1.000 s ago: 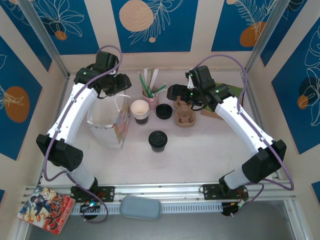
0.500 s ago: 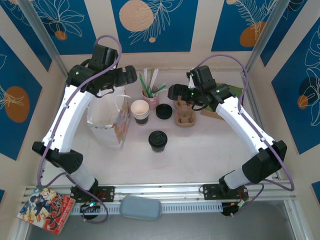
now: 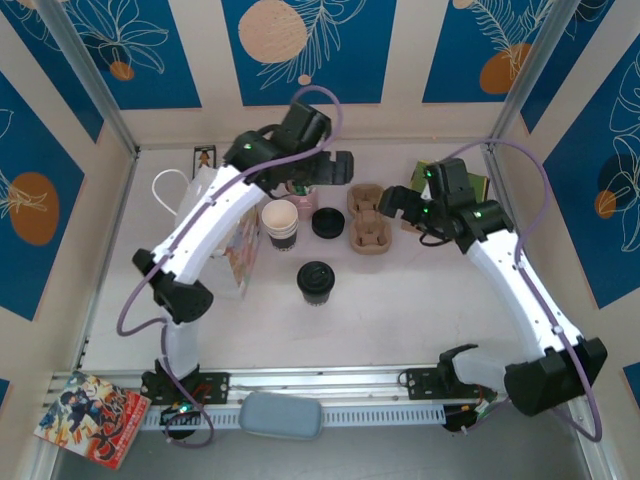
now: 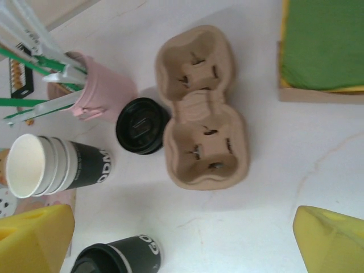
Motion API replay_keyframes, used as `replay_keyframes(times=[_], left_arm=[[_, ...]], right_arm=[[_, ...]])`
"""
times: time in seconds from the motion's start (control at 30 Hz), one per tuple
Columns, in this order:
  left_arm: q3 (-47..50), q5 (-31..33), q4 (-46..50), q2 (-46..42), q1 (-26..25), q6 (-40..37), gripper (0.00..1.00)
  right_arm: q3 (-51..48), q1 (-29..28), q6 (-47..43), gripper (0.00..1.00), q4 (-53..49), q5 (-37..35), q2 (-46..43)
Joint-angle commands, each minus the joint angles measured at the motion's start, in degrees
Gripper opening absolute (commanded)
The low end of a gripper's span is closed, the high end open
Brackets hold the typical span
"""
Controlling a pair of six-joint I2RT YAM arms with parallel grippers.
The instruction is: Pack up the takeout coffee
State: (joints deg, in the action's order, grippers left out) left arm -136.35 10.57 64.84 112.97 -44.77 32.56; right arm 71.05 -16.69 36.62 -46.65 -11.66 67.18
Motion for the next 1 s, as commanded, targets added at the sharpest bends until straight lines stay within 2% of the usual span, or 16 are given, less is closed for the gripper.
replay_keyframes(times=[0.0, 0.1, 0.2, 0.3, 0.37, 0.73, 0.97], left_arm=[[-1.89, -2.13, -3.39, 2.84, -1.92, 2.4, 1.0], [-1.94, -4.21, -5.61, 5.61, -2.93, 4.64, 1.0], [-2.08, -5.8, -7.46, 8.02, -3.76, 6.59, 1.0], [-2.64, -6.49, -8.19, 9.91, -4.62, 7.47, 1.0], [-2.61, -6.57, -7.98, 10.46, -4.8, 7.7, 1.0], [-2.53, -5.87, -5.54, 10.22, -5.24, 7.2, 1.0], [-2.55, -5.82, -5.25, 10.17, -4.8, 6.96, 1.0]], right_arm=[[-4.42, 2.3, 0.6, 0.99, -1.15, -0.57, -4.27], [-8.38, 4.51, -0.96, 0.99, 0.95, 2.59, -5.14], [-13.1, 7.22, -1.46, 0.91, 5.91, 7.65, -3.37], [-15.93, 10.36, -0.54, 0.7, 11.65, 17.47, 1.26], [-16.12, 10.5, -0.32, 0.59, 14.43, 19.72, 5.26], [-6.0, 6.82, -2.39, 0.58, 12.22, 13.94, 28.23], [-8.25, 3.9, -1.26, 0.5, 11.67, 12.36, 28.3]])
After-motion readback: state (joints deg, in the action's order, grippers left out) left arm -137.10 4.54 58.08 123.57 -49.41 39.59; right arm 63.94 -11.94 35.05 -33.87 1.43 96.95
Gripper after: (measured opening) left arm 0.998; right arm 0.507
